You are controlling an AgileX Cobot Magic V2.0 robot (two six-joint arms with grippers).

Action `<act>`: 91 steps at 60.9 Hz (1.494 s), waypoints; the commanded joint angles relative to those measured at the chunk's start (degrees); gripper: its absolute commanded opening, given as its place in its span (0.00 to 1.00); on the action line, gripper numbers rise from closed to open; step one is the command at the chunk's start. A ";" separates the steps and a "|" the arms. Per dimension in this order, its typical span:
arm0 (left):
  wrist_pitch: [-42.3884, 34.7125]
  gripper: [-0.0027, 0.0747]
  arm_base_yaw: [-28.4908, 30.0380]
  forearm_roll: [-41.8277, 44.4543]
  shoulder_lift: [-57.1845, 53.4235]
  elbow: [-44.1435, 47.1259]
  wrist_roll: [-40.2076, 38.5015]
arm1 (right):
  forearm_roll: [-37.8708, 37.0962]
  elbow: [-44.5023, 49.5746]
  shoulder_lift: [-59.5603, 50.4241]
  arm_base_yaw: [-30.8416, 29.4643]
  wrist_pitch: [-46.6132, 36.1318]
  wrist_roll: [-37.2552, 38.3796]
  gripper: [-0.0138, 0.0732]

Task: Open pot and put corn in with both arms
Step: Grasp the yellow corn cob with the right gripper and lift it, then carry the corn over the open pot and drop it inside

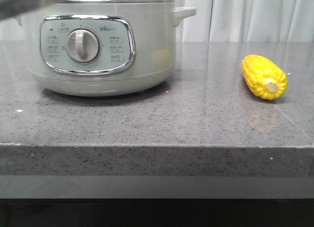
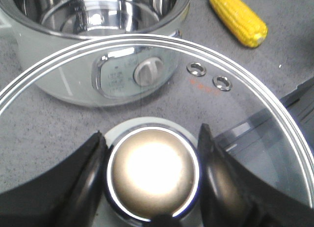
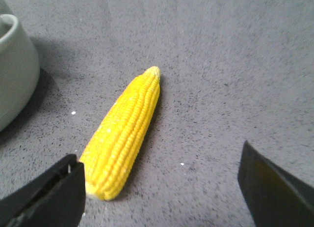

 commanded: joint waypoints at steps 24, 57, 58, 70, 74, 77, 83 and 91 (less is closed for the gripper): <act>-8.09 0.31 -0.42 -1.23 -0.31 -1.90 -0.41 | 8.12 -14.61 23.92 5.55 -1.57 -0.38 0.90; -8.09 0.31 -0.42 -1.23 -0.31 -1.90 -0.41 | 10.97 -18.29 32.61 6.28 -2.31 -0.38 0.61; -8.09 0.31 -0.42 -1.23 -0.31 -1.90 -0.41 | 10.97 -18.29 32.61 6.28 -2.33 -0.38 0.58; -8.09 0.31 -0.42 -1.23 -0.31 -1.90 -0.41 | 10.97 -18.86 31.92 6.28 -3.05 -0.38 0.39; -8.09 0.31 -0.42 -1.23 -0.31 -1.90 -0.41 | 10.97 -19.89 30.96 6.28 -2.92 -0.38 0.39; -8.09 0.31 -0.42 -1.23 -0.31 -1.90 -0.41 | 10.97 -21.30 29.96 6.28 -2.86 -0.38 0.39; -8.09 0.31 -0.42 -1.23 -0.31 -1.90 -0.41 | 10.97 -24.85 28.28 6.28 -2.44 -0.38 0.39; -8.09 0.31 -0.42 -1.23 -0.31 -1.90 -0.41 | 10.97 -33.21 28.29 8.57 0.14 -1.26 0.39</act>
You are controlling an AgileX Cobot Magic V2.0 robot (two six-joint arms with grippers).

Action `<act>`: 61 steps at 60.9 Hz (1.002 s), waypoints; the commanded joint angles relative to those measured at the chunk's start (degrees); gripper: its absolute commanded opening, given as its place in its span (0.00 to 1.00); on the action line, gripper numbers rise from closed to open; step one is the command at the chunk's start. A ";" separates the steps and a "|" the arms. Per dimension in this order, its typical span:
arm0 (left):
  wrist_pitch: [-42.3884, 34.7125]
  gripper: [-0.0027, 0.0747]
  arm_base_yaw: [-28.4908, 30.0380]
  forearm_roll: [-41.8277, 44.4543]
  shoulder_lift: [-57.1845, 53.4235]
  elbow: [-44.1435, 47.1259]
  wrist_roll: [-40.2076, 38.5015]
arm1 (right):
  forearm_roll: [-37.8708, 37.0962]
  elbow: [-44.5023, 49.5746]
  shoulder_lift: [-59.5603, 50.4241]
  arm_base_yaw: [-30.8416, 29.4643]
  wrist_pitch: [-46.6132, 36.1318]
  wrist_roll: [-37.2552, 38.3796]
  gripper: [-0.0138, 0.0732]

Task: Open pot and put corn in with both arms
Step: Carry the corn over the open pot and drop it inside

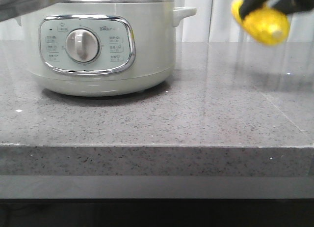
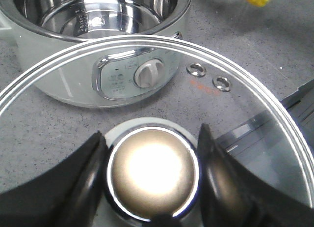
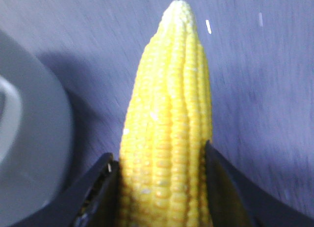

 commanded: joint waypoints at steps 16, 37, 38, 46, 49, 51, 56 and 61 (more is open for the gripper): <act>-7.94 0.31 -0.38 -1.23 -0.31 -2.17 -0.41 | 0.59 -23.56 4.17 12.69 1.02 -4.94 0.39; -7.94 0.31 -0.38 -1.23 -0.31 -2.17 -0.41 | 0.59 -32.11 15.84 21.46 3.89 -4.94 0.39; -7.94 0.31 -0.38 -1.23 -0.31 -2.17 -0.41 | 0.59 -32.11 16.07 21.52 4.09 -4.94 0.39; -7.94 0.31 -0.38 -1.23 -0.31 -2.17 -0.41 | 0.53 -32.11 17.92 21.58 6.25 -4.94 0.41; -7.94 0.31 -0.38 -1.23 -0.31 -2.17 -0.41 | 0.40 -32.11 18.39 21.58 6.81 -4.94 0.45; -7.94 0.31 -0.38 -1.23 -0.31 -2.17 -0.41 | 0.40 -32.11 18.46 21.58 7.04 -4.94 0.49; -7.94 0.31 -0.38 -1.23 -0.31 -2.17 -0.41 | 0.40 -32.11 18.82 21.58 7.34 -4.94 0.59; -7.94 0.31 -0.38 -1.23 -0.31 -2.17 -0.41 | 0.40 -32.11 18.85 21.58 7.26 -4.94 0.68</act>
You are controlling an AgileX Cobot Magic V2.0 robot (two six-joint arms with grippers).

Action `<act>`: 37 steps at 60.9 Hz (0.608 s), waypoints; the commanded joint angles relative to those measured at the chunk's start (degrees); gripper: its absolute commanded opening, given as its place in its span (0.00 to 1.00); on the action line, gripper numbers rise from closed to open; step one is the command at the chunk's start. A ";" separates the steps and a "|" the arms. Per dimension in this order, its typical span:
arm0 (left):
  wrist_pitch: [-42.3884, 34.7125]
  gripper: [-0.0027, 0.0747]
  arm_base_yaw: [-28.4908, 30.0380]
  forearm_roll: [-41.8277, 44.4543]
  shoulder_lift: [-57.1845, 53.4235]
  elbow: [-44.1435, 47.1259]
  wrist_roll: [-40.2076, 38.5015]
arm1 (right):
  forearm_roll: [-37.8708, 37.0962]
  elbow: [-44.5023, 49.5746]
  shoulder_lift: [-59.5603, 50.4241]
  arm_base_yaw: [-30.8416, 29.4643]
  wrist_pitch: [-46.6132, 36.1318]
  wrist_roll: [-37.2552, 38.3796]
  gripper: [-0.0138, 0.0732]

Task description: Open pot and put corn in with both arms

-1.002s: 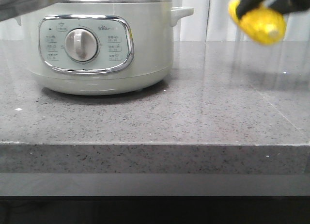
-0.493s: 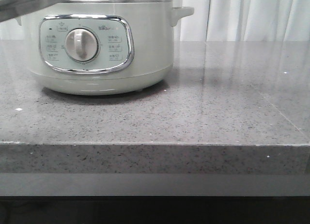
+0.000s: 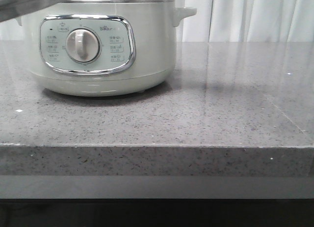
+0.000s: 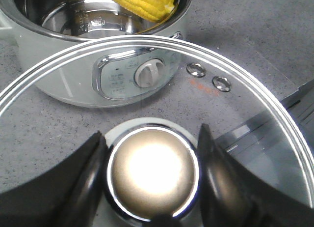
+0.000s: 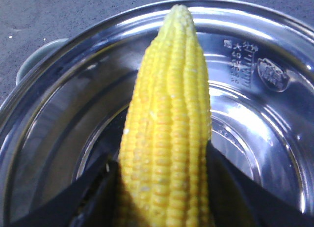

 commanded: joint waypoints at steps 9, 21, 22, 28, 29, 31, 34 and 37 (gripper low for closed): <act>-7.94 0.31 -0.38 -1.23 -0.31 -2.17 -0.41 | 0.40 -2.22 -3.05 -0.12 -2.74 -0.58 0.76; -7.94 0.31 -0.38 -1.23 -0.31 -2.17 -0.41 | 0.18 -2.22 -4.14 -0.29 -2.68 -0.58 0.77; -7.94 0.31 -0.38 -1.23 -0.31 -2.17 -0.41 | 0.11 -2.22 -4.23 -0.29 -2.68 -0.58 0.77; -7.94 0.31 -0.38 -1.23 -0.31 -2.17 -0.41 | 0.03 -2.22 -5.10 -0.56 -2.73 -0.58 0.76; -7.94 0.31 -0.38 -1.23 -0.31 -2.17 -0.41 | 0.03 -2.22 -5.18 -0.56 -2.73 -0.58 0.75; -7.94 0.31 -0.38 -1.23 -0.31 -2.17 -0.41 | 0.03 -2.22 -5.42 -0.56 -2.73 -0.58 0.71; -7.94 0.31 -0.38 -1.23 -0.31 -2.17 -0.41 | 0.03 -2.22 -5.55 -0.56 -2.73 -0.58 0.62; -7.94 0.31 -0.38 -1.23 -0.31 -2.17 -0.41 | 0.03 -2.22 -5.60 -0.56 -2.73 -0.58 0.51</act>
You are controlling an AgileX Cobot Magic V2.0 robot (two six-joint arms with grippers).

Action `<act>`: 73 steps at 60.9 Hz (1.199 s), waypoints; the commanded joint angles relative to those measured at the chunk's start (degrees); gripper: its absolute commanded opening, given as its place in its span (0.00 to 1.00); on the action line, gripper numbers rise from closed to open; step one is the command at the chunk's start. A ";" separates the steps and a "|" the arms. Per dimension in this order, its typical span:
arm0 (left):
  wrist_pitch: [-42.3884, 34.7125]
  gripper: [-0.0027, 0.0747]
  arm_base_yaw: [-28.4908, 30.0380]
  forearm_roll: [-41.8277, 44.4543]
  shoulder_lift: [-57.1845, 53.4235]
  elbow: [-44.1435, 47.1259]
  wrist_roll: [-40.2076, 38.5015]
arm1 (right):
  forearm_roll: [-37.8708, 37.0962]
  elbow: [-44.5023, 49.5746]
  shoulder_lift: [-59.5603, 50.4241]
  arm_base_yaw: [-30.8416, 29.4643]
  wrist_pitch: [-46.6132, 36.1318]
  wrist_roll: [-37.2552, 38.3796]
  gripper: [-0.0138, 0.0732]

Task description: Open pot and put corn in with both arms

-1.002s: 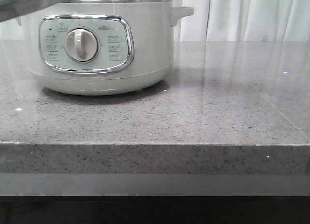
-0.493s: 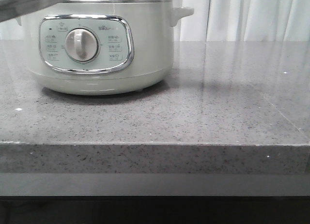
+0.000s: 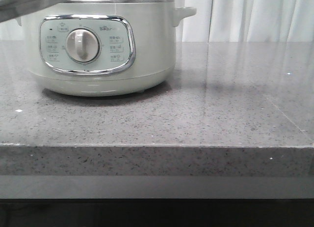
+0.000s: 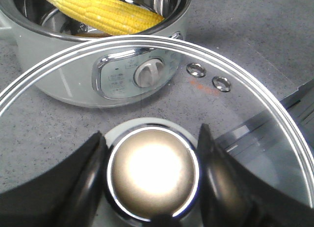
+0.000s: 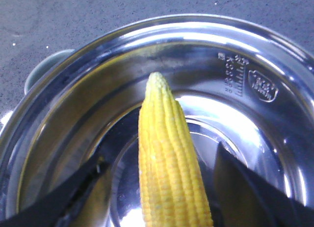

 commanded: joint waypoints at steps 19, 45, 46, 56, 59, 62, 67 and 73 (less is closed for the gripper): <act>-7.94 0.31 -0.38 -1.23 -0.31 -2.21 -0.41 | -0.78 -2.20 -4.97 -2.19 -2.56 -0.58 0.08; -7.94 0.31 -0.38 -1.23 -0.31 -2.21 -0.41 | -6.76 11.08 -21.12 -21.38 -0.59 -0.58 0.08; -7.94 0.31 -0.38 -1.23 -0.31 -2.21 -0.41 | -6.76 12.81 -21.95 -22.21 -0.96 -0.58 0.08; -7.94 0.31 -0.38 -1.23 -0.31 -2.21 -0.41 | -8.47 25.67 -31.86 -30.41 -3.99 -0.58 0.08; -7.94 0.31 -0.38 -1.23 -0.31 -2.21 -0.41 | -9.57 30.25 -34.91 -31.84 -5.08 -0.58 0.08; -7.94 0.31 -0.38 -1.23 -0.31 -2.21 -0.41 | -10.94 34.29 -38.47 -32.64 -6.80 -0.58 0.08; -7.94 0.31 -0.38 -1.23 -0.31 -2.21 -0.41 | -12.41 40.73 -43.28 -32.67 -10.15 -0.58 0.08; -8.06 0.31 -0.38 -1.23 -0.31 -2.21 -0.41 | -12.41 48.31 -50.59 -32.67 -13.85 -0.58 0.08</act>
